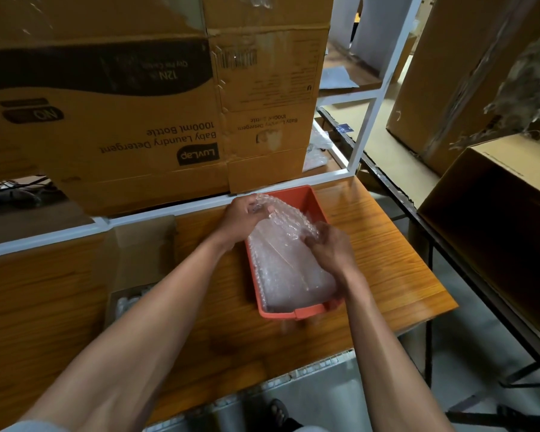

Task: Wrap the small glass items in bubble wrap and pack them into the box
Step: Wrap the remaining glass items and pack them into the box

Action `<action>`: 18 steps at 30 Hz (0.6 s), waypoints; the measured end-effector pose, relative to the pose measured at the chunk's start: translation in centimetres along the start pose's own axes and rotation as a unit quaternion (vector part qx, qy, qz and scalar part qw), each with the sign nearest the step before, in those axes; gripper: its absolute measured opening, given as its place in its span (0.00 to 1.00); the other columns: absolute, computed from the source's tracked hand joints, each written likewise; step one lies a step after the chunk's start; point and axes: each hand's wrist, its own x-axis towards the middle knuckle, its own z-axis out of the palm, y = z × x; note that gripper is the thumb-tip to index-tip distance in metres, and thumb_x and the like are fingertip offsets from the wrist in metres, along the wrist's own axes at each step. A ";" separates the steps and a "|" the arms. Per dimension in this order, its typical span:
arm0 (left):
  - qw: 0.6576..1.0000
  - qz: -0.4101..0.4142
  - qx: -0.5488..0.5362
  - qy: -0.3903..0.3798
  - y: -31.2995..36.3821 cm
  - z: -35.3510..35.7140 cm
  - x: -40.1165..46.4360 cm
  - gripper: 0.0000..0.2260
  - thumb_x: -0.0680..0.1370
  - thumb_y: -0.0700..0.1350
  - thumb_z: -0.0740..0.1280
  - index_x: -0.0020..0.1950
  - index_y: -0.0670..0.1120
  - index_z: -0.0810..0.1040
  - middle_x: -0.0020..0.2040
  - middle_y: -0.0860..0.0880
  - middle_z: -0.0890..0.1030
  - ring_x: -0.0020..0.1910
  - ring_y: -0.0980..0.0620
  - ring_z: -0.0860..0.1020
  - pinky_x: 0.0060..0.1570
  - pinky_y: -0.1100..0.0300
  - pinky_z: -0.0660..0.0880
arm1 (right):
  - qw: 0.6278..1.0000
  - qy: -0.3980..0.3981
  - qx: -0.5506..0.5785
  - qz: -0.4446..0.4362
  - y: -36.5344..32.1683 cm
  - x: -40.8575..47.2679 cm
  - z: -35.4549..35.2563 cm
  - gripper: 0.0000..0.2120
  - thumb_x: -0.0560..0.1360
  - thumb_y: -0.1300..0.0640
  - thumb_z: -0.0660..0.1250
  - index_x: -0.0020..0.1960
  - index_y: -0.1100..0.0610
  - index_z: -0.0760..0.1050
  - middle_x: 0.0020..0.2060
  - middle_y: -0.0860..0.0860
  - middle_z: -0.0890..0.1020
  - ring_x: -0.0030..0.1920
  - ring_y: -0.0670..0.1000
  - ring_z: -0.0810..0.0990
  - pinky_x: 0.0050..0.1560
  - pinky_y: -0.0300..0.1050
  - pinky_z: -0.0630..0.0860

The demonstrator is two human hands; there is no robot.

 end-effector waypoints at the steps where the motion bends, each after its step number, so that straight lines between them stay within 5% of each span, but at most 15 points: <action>1: 1.000 0.001 -0.021 0.003 0.0 -0.2 -0.2 0.17 0.80 0.54 0.75 0.66 0.49 0.82 0.62 0.52 0.85 0.62 0.55 0.82 0.64 0.55 0.79 | 0.998 0.007 0.050 0.023 -0.1 -0.1 0.0 0.07 0.81 0.47 0.72 0.47 0.47 0.77 0.40 0.47 0.84 0.43 0.51 0.84 0.44 0.48 0.77; 5: 0.999 0.012 -0.044 0.017 -0.2 -0.6 -1.3 0.06 0.82 0.49 0.72 0.59 0.54 0.82 0.55 0.59 0.85 0.52 0.69 0.82 0.50 0.71 0.76 | 0.972 0.019 0.220 0.077 -0.2 -0.7 -0.2 0.04 0.80 0.53 0.74 0.52 0.52 0.84 0.46 0.53 0.89 0.45 0.56 0.89 0.54 0.66 0.83; 8: 0.998 0.019 -0.049 0.033 0.0 -0.9 -2.0 0.09 0.82 0.50 0.73 0.61 0.51 0.84 0.54 0.56 0.87 0.51 0.65 0.84 0.46 0.71 0.76 | 0.958 0.033 0.275 0.081 -0.6 -1.3 -0.5 0.02 0.80 0.57 0.74 0.53 0.52 0.84 0.48 0.56 0.88 0.51 0.63 0.87 0.56 0.67 0.83; 11: 0.997 0.020 -0.071 0.035 0.5 -1.0 -2.4 0.14 0.81 0.53 0.73 0.65 0.50 0.84 0.59 0.54 0.86 0.58 0.60 0.83 0.53 0.66 0.79 | 0.952 0.058 0.293 0.066 -1.3 -1.8 -0.8 0.02 0.79 0.53 0.74 0.51 0.48 0.84 0.49 0.53 0.88 0.52 0.60 0.87 0.57 0.67 0.83; 15: 0.992 0.039 -0.119 0.035 1.3 -0.8 -2.7 0.16 0.82 0.48 0.72 0.70 0.46 0.81 0.66 0.52 0.84 0.65 0.60 0.80 0.54 0.72 0.76 | 0.942 0.119 0.310 0.042 -2.3 -2.0 -1.4 0.08 0.77 0.47 0.74 0.53 0.50 0.84 0.48 0.50 0.88 0.52 0.54 0.87 0.57 0.66 0.83; 18: 0.989 0.053 -0.133 0.023 1.8 -0.8 -2.8 0.13 0.83 0.47 0.71 0.68 0.47 0.82 0.67 0.52 0.83 0.68 0.57 0.79 0.61 0.65 0.77 | 0.943 0.160 0.289 0.040 -3.1 -1.8 -1.8 0.03 0.79 0.49 0.72 0.52 0.46 0.84 0.48 0.45 0.88 0.52 0.49 0.87 0.56 0.60 0.84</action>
